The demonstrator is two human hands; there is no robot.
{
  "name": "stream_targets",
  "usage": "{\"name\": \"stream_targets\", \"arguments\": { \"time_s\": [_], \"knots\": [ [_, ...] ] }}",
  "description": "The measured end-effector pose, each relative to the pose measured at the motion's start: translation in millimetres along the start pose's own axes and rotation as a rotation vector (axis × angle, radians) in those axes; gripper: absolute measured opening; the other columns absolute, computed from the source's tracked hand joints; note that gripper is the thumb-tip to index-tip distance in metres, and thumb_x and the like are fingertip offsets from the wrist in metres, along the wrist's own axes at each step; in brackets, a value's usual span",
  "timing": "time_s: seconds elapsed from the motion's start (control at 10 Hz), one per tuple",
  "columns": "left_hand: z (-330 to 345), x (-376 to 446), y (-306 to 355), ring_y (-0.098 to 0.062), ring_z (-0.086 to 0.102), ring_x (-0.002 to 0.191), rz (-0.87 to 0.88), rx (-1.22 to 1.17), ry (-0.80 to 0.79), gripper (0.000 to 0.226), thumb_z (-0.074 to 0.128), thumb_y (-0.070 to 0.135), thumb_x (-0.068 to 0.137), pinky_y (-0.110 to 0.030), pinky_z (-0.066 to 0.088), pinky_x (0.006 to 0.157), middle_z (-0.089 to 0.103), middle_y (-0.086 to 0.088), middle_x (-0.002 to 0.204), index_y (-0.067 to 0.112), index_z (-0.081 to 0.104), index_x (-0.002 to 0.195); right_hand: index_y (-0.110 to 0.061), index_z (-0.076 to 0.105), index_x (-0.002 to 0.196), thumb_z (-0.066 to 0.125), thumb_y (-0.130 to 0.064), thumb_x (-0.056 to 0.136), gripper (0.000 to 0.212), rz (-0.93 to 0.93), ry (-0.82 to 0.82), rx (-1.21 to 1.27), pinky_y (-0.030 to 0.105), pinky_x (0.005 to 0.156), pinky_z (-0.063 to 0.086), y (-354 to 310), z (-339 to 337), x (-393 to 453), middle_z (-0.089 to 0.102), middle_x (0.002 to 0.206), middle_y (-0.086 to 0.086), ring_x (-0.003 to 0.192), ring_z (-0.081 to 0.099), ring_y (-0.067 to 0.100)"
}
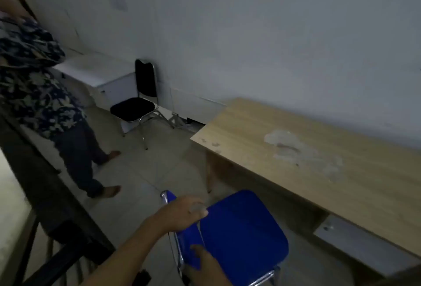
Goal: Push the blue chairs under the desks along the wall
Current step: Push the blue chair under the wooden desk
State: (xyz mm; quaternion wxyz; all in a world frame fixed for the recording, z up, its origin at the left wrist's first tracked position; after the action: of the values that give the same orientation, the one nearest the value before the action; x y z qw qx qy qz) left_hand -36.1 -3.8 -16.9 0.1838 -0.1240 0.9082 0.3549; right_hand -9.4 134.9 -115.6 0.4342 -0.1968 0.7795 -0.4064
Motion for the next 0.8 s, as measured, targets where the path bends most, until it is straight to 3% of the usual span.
{"name": "stream_targets", "arguments": {
  "time_s": [0.1,0.2,0.3,0.4,0.5,0.6,0.7,0.8],
  "knots": [
    [-5.3,20.6,-29.2,0.001,0.038,0.134,-0.024,0.005,-0.02,0.08,0.053,0.076,0.085,-0.018,0.028,0.113,0.045,0.008,0.156,0.029,0.049,0.15,-0.027,0.017,0.161,0.059,-0.038,0.099,0.075,0.041,-0.046,-0.12,0.026,0.12,0.029,1.8,17.3,13.7,0.03,0.164,0.001,0.149,0.034,0.019],
    [-10.5,45.3,-52.5,0.0,0.042,0.131,-0.002,0.051,-0.09,0.055,0.057,0.061,0.095,-0.011,0.032,0.105,0.046,0.017,0.143,0.036,0.05,0.144,-0.027,0.012,0.162,0.061,-0.035,0.098,0.081,0.144,0.028,-0.066,0.033,0.122,0.029,1.7,25.8,31.6,0.024,0.165,0.002,0.15,0.031,0.026],
    [-10.0,75.2,-90.8,-0.001,0.054,0.126,-0.003,0.149,-0.133,0.071,0.052,0.082,0.084,-0.025,0.041,0.112,0.055,0.021,0.14,0.036,0.061,0.136,-0.028,0.015,0.161,0.062,-0.031,0.099,0.079,0.247,0.022,-0.058,0.04,0.121,0.032,-2.0,27.4,41.1,0.027,0.163,0.004,0.147,0.034,0.03],
    [-9.7,102.2,-125.0,0.001,0.065,0.1,0.09,0.284,-0.169,0.058,0.049,0.083,0.084,-0.032,0.054,0.096,0.073,0.019,0.111,0.038,0.073,0.11,-0.03,0.016,0.162,0.057,-0.023,0.102,0.073,0.327,0.146,0.023,0.047,0.118,0.036,-2.7,35.9,41.5,0.03,0.162,0.006,0.145,0.037,0.032],
    [-13.5,113.9,-136.4,-0.003,0.066,0.074,0.166,0.482,-0.118,0.037,0.047,0.062,0.085,-0.023,0.048,0.068,0.072,0.014,0.077,0.036,0.07,0.073,-0.019,0.013,0.165,0.059,-0.047,0.102,0.083,0.472,0.445,0.563,0.041,0.122,0.031,51.9,26.8,70.2,0.024,0.167,0.006,0.149,0.032,0.028],
    [-12.7,120.8,-146.0,-0.017,0.065,0.058,0.17,0.525,-0.057,0.035,0.046,0.047,0.071,-0.026,0.033,0.049,0.059,0.004,0.052,0.018,0.053,0.051,-0.019,0.012,0.165,0.06,-0.056,0.098,0.091,0.174,0.213,0.171,0.037,0.125,0.025,37.2,46.8,58.0,0.022,0.17,0.003,0.152,0.029,0.025],
    [-5.6,115.7,-136.2,-0.014,0.062,0.055,0.199,0.58,-0.015,0.04,0.048,0.048,0.071,-0.027,0.036,0.051,0.062,0.004,0.052,0.014,0.059,0.055,-0.035,0.024,0.162,0.051,-0.037,0.106,0.062,0.224,0.154,-0.015,0.036,0.125,0.02,4.7,17.6,38.8,0.025,0.169,-0.004,0.151,0.031,0.024],
    [11.3,103.8,-116.2,-0.011,0.056,0.054,0.236,0.571,0.008,0.042,0.045,0.051,0.071,-0.029,0.034,0.056,0.056,0.003,0.049,0.015,0.053,0.05,-0.049,0.026,0.156,0.067,-0.024,0.092,0.08,0.258,0.062,-0.037,0.039,0.116,0.032,16.3,-2.2,9.1,0.037,0.16,-0.002,0.14,0.043,0.025]
  ]
}}
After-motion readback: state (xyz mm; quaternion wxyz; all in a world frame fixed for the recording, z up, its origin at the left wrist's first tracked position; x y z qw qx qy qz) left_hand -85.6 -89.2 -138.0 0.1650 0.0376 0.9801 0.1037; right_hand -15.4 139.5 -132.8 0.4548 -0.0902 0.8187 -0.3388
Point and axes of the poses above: each hand's wrist, its own x-axis towards the middle knuckle, its own z-axis out of the palm, y = z × x, the point moved 4 cm from there along x, towards the middle knuckle
